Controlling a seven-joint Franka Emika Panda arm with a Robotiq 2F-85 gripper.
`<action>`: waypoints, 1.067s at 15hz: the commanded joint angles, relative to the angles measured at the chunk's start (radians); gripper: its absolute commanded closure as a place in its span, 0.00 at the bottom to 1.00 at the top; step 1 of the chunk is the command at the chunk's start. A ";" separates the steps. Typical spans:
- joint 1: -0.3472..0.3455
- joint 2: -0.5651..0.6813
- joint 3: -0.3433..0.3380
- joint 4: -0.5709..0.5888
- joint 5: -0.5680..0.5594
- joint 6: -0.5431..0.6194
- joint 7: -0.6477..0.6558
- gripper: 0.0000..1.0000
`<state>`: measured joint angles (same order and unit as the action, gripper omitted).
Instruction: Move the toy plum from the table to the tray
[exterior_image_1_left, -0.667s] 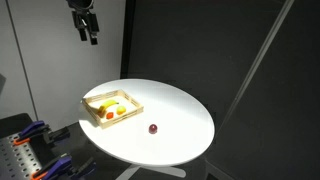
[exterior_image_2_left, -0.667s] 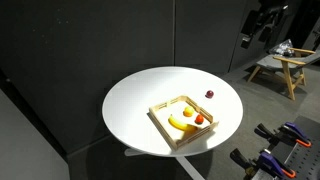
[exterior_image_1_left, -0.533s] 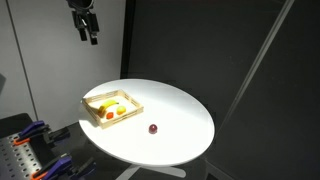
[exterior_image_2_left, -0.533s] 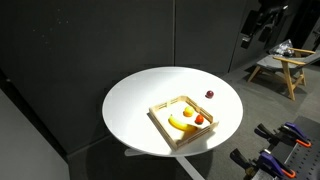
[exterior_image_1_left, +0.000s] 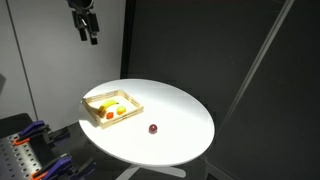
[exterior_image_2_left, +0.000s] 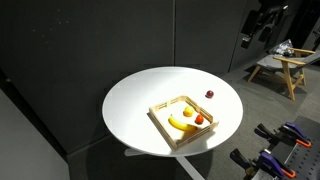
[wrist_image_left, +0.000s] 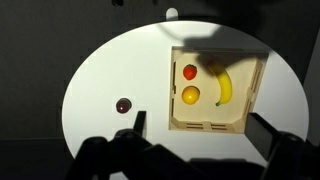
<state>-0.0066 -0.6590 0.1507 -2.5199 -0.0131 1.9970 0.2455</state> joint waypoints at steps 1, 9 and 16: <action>0.004 0.014 -0.026 0.024 0.010 -0.002 -0.005 0.00; -0.001 0.047 -0.120 0.108 0.073 -0.010 -0.047 0.00; -0.016 0.140 -0.202 0.211 0.100 -0.033 -0.120 0.00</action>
<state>-0.0076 -0.5819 -0.0307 -2.3775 0.0653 1.9952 0.1735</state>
